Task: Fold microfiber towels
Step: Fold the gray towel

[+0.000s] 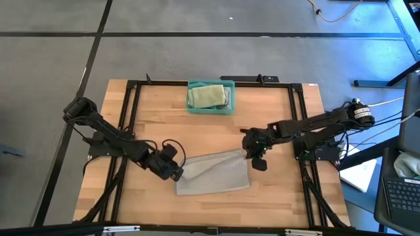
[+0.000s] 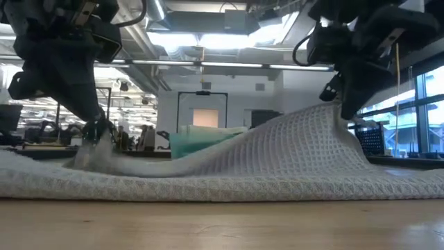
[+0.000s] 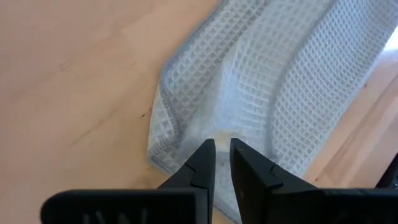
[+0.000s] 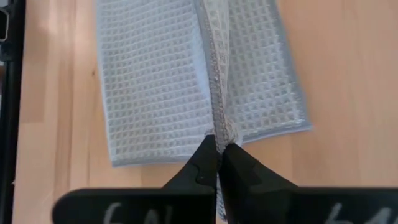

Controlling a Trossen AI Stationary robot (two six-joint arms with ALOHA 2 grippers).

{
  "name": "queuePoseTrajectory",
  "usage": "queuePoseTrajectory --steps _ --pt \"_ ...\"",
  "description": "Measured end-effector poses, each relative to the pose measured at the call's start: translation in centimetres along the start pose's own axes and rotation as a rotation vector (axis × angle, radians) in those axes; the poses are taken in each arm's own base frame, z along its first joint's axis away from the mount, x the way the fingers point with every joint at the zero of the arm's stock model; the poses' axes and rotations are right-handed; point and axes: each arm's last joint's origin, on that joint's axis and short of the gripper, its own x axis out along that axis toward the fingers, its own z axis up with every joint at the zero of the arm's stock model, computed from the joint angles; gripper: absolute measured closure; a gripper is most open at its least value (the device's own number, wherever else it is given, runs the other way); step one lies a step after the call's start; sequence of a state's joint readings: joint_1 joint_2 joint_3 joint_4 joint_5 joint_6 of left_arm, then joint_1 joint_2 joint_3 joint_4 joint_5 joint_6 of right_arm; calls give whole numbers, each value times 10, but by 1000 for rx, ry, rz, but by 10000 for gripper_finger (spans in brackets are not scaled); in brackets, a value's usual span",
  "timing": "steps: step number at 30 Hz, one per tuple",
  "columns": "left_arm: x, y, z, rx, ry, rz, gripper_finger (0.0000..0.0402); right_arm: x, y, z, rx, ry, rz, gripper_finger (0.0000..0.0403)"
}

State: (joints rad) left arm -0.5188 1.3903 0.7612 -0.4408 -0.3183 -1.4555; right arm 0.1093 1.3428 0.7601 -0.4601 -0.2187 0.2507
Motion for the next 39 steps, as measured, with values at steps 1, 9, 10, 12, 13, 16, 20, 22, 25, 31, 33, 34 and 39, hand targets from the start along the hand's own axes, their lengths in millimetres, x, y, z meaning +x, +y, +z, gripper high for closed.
queuePoseTrajectory --steps 1,9,10,12,13,16,20,22,25,31,33,34,39 --pt "0 0 0 0 0 0 361 1 -2 1 5 -1 -5 395" --pt "-1 -1 -4 5 59 -10 360 3 -5 7 -4 -55 -4 342" --pt "-1 -1 -5 8 62 -11 360 3 -4 8 -7 -64 -3 333" --pt "-2 -1 -7 4 69 -15 360 3 -4 8 -15 -64 -3 315" --pt "-3 -1 -9 0 73 -16 360 3 -5 8 -16 -63 -4 306" --pt "-4 -4 -14 -13 93 -44 360 3 -5 7 -14 -51 -7 283" --pt "-9 -13 -26 -61 168 -137 360 1 -5 2 108 24 14 266" --pt "-14 -20 -34 -91 201 -215 360 1 -3 -2 189 82 88 264" --pt "-22 -32 -47 -154 235 -338 360 0 6 -4 267 174 307 265" --pt "-33 -30 -67 -405 212 -333 360 6 35 -19 383 301 328 265" --pt "-32 -26 -72 -455 208 -299 360 14 40 -26 420 301 322 265" --pt "-31 -24 -74 -473 206 -285 358 18 42 -30 441 292 332 265" --pt "-22 -27 -82 -500 181 -296 326 41 43 -54 606 189 417 265"
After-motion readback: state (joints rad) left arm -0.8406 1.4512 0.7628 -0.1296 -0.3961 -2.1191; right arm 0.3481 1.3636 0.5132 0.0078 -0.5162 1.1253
